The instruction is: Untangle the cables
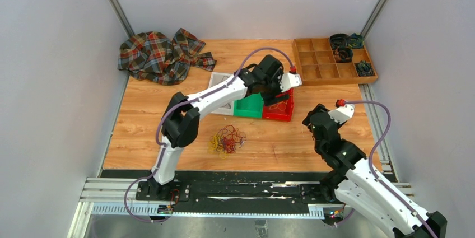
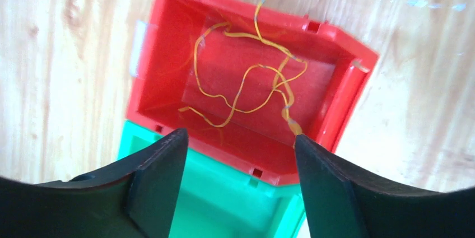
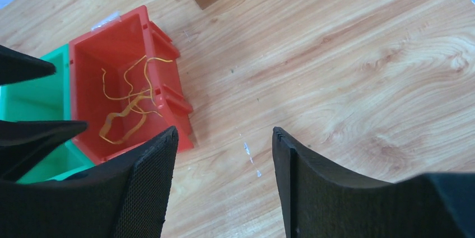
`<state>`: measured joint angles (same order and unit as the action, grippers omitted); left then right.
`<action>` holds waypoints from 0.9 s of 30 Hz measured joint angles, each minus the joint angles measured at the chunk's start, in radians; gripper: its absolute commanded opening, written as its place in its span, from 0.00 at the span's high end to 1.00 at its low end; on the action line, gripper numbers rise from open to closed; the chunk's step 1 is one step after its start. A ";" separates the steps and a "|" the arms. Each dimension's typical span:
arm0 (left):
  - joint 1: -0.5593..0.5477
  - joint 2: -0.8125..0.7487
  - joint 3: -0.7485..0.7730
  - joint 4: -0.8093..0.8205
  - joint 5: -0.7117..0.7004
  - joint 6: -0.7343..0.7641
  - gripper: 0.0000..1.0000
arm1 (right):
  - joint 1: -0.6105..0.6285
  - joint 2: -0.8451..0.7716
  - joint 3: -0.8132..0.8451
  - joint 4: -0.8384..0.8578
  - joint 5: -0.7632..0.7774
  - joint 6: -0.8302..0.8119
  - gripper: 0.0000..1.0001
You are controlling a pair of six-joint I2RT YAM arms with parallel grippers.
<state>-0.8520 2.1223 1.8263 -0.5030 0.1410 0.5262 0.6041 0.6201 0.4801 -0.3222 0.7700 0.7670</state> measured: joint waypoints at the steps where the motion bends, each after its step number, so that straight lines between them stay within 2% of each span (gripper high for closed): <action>1: 0.001 -0.010 0.024 -0.027 0.013 -0.006 0.14 | 0.000 0.000 0.006 0.000 0.000 -0.003 0.38; 4: 0.006 -0.056 0.094 -0.109 0.057 -0.023 0.04 | 0.000 -0.002 0.024 -0.010 0.000 -0.011 0.38; 6: 0.011 -0.094 0.124 -0.166 0.089 -0.029 0.00 | 0.000 -0.002 0.037 -0.019 -0.001 -0.018 0.37; 11: 0.045 -0.213 0.131 -0.300 0.141 -0.020 0.01 | 0.000 0.021 0.074 -0.037 -0.016 -0.032 0.36; 14: 0.082 -0.335 0.028 -0.353 0.162 0.004 0.01 | 0.000 0.061 0.102 -0.035 -0.057 -0.040 0.36; 20: 0.164 -0.611 -0.351 -0.420 0.197 0.027 0.14 | 0.000 0.211 0.134 -0.003 -0.209 -0.048 0.38; 27: 0.169 -0.729 -0.673 -0.386 0.223 -0.001 0.42 | 0.073 0.350 0.134 0.058 -0.319 -0.041 0.39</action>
<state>-0.6830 1.3933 1.1538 -0.8890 0.3637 0.5251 0.6769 0.9703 0.6144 -0.2638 0.4507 0.7261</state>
